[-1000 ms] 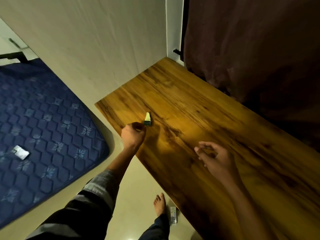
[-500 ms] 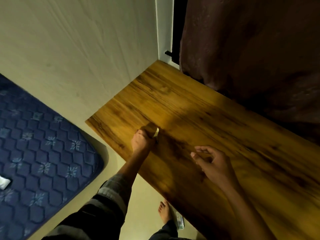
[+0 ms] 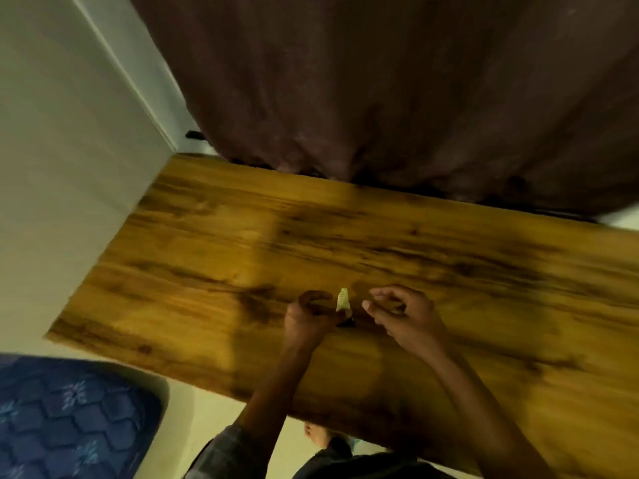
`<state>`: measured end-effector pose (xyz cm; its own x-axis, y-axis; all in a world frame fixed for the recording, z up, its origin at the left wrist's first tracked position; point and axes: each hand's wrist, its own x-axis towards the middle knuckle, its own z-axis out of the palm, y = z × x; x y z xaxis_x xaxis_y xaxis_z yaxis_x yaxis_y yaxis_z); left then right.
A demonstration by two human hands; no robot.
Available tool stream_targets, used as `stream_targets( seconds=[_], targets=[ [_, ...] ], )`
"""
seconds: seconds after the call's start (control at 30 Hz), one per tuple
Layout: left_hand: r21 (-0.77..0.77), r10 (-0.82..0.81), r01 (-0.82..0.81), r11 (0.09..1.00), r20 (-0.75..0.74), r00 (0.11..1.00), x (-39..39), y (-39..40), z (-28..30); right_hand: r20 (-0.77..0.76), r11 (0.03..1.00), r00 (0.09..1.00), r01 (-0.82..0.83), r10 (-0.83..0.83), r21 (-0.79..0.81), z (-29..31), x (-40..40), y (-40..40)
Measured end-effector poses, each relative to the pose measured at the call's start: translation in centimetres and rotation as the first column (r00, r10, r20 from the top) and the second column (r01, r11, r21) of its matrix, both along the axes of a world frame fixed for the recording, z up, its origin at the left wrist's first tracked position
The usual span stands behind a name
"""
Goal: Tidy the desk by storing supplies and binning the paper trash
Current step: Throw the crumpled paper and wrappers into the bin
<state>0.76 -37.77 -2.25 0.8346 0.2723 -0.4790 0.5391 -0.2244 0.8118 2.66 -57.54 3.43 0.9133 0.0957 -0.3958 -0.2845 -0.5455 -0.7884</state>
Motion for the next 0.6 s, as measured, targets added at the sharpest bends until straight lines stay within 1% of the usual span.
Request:
stream_targets(
  seconds=[0.07,0.17,0.23,0.33,0.43,0.5,0.6],
  targets=[
    [0.003,-0.063,0.063,0.998,0.001,0.998,0.2,-4.2,0.4,-0.001,0.999,0.999,0.045,-0.045,-0.012,0.1,-0.6,-3.8],
    [-0.06,-0.155,0.154,0.986,-0.019,0.988,0.7,-10.3,0.8,0.008,0.991,0.991,0.13,-0.13,-0.03,0.3,-1.5,-9.7],
    [-0.069,-0.195,0.195,0.978,0.004,0.981,0.8,-14.5,1.4,0.025,0.982,0.984,0.179,-0.178,-0.06,0.7,-2.2,-13.8],
    [-0.057,-0.267,0.269,0.961,0.042,0.963,0.8,-21.1,2.2,0.04,0.954,0.954,0.297,-0.296,-0.033,0.6,-3.4,-20.0],
    [-0.07,-0.367,0.368,0.927,0.033,0.93,0.8,-27.9,2.3,0.039,0.897,0.898,0.44,-0.439,-0.035,-0.1,-4.5,-26.8],
    [-0.107,-0.388,0.388,0.915,0.024,0.921,0.6,-31.6,1.9,0.035,0.857,0.858,0.514,-0.513,-0.04,-0.4,-5.3,-31.0],
    [-0.149,-0.435,0.427,0.892,-0.025,0.9,0.3,-37.8,1.4,0.083,0.76,0.766,0.643,-0.638,-0.094,-1.0,-7.3,-37.7]
  ],
)
